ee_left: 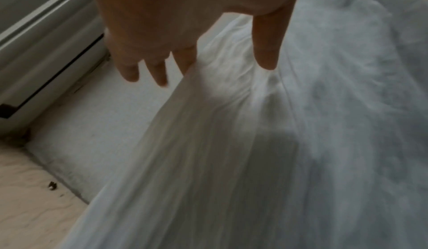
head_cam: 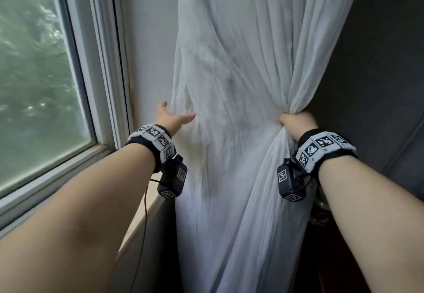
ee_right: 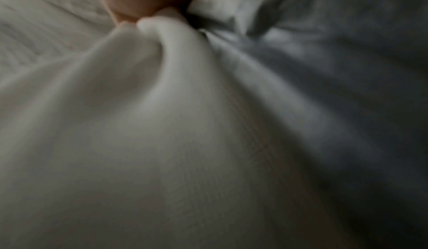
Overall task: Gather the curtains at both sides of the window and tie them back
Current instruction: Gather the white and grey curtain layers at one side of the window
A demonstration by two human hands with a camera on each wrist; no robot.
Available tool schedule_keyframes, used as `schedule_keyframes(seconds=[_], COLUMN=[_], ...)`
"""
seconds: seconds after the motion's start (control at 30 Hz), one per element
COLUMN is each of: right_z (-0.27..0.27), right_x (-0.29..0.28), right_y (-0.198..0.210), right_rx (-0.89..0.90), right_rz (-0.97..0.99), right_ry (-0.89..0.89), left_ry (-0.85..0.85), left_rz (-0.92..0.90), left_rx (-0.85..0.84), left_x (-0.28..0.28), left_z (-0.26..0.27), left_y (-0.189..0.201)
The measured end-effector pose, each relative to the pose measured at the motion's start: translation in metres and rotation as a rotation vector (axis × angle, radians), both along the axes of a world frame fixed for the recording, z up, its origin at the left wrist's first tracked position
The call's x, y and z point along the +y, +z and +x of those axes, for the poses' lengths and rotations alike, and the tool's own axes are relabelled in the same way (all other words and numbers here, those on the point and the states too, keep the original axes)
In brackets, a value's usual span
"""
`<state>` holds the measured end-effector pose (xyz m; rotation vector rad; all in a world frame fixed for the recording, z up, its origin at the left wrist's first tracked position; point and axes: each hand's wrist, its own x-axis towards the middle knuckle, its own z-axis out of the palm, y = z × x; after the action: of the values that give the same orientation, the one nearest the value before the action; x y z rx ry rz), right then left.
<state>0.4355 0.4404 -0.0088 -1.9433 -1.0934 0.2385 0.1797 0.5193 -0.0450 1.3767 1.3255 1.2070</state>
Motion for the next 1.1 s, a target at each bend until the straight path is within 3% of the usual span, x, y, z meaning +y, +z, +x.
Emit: schedule_keyframes(seconds=[0.2, 0.33, 0.4, 0.5, 0.57, 0.67, 0.77, 0.9, 0.97, 1.1], right_z=[0.000, -0.011, -0.018, -0.020, -0.018, -0.016, -0.015, -0.018, -0.015, 0.003], right_x=[-0.009, -0.012, -0.017, -0.028, -0.037, -0.052, -0.064, -0.068, -0.065, -0.070], right_y=[0.004, 0.003, 0.003, 0.002, -0.001, -0.004, -0.004, 0.003, 0.005, 0.012], right_rx=[0.024, 0.055, 0.055, 0.136, 0.251, 0.457, 0.525, 0.246, 0.079, 0.009], right_rz=[-0.014, -0.027, -0.032, 0.005, 0.060, 0.082, 0.045, 0.013, 0.006, -0.026], right_ry=[-0.001, 0.074, 0.128, 0.182, 0.212, 0.301, 0.373, 0.396, 0.284, 0.133], left_ry=[-0.139, -0.376, -0.436, -0.521, -0.515, -0.335, -0.335, -0.377, -0.452, -0.677], left_rz=[0.098, 0.133, 0.233, 0.431, 0.390, 0.255, 0.390, 0.595, 0.602, 0.686], left_rx=[0.114, -0.101, -0.079, 0.218, 0.428, 0.786, 1.039, 1.218, 1.249, 1.140], left_x=[-0.029, -0.069, -0.087, -0.104, -0.103, -0.111, -0.125, -0.135, -0.135, -0.108], left_z=[0.020, 0.049, 0.070, 0.099, 0.115, 0.139, 0.157, 0.171, 0.168, 0.134], left_y=[0.003, 0.006, 0.005, -0.003, -0.018, -0.037, -0.049, -0.055, -0.055, -0.057])
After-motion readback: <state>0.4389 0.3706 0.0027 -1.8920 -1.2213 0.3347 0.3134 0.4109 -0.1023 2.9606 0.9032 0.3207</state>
